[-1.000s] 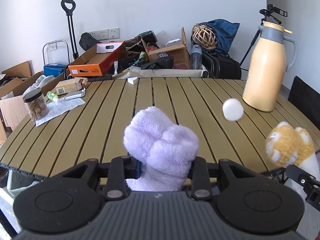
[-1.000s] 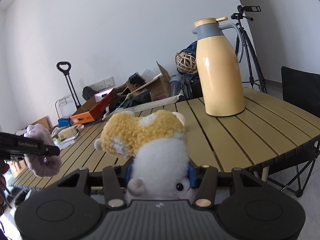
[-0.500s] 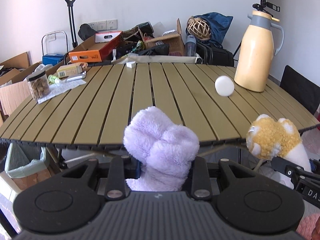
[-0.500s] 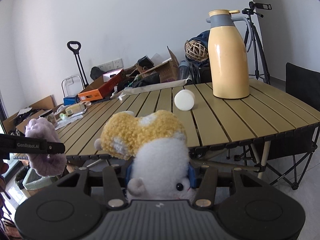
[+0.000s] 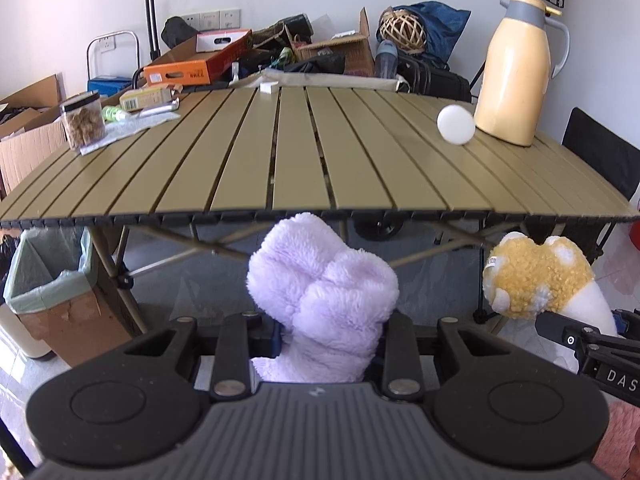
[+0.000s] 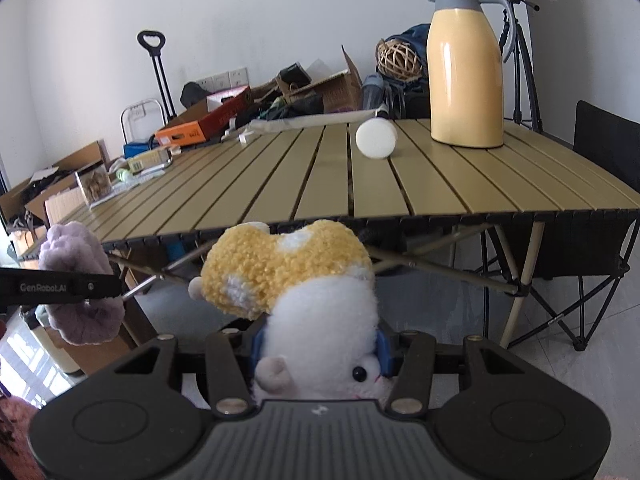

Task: Collect trash
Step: 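Carry the sheep plush and lavender scrunchie down toward the black bin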

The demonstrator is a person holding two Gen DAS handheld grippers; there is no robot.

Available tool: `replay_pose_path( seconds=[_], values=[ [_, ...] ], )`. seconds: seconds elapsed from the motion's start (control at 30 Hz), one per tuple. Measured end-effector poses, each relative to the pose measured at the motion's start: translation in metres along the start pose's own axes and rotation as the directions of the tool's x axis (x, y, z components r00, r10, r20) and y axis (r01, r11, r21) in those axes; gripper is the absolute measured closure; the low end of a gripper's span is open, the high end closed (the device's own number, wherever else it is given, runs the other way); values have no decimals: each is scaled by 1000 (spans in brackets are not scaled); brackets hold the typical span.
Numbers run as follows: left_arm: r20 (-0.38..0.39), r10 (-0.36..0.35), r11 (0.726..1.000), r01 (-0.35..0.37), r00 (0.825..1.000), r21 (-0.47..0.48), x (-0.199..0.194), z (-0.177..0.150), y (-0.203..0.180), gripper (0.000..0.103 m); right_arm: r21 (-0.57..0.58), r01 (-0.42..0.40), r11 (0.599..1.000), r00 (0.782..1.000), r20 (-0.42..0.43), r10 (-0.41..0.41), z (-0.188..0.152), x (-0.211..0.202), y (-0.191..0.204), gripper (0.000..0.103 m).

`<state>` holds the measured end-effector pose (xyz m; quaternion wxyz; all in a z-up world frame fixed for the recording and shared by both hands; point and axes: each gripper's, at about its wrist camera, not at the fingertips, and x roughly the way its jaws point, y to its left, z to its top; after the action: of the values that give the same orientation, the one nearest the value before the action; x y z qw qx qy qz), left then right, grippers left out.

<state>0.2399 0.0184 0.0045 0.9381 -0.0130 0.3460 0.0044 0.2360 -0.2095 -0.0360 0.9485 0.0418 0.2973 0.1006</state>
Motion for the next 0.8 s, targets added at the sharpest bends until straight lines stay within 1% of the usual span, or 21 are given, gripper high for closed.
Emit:
replay_pose_path(
  seconds=[0.37,0.5,0.8],
  values=[
    [-101,9,1000,-12,995,-22,27,-40,16,72,-31,6,999,992,-122,-10,-31,28,13,54],
    [-129,18,999,-21,992,-24,37,-49,19,72,-40,5,999,987,-162,-12,-39,40,16,54],
    [-183,47,999,-51,982,-14,63,-66,25,72,-30,18,999,969,-246,-25,-56,70,9,54]
  ],
)
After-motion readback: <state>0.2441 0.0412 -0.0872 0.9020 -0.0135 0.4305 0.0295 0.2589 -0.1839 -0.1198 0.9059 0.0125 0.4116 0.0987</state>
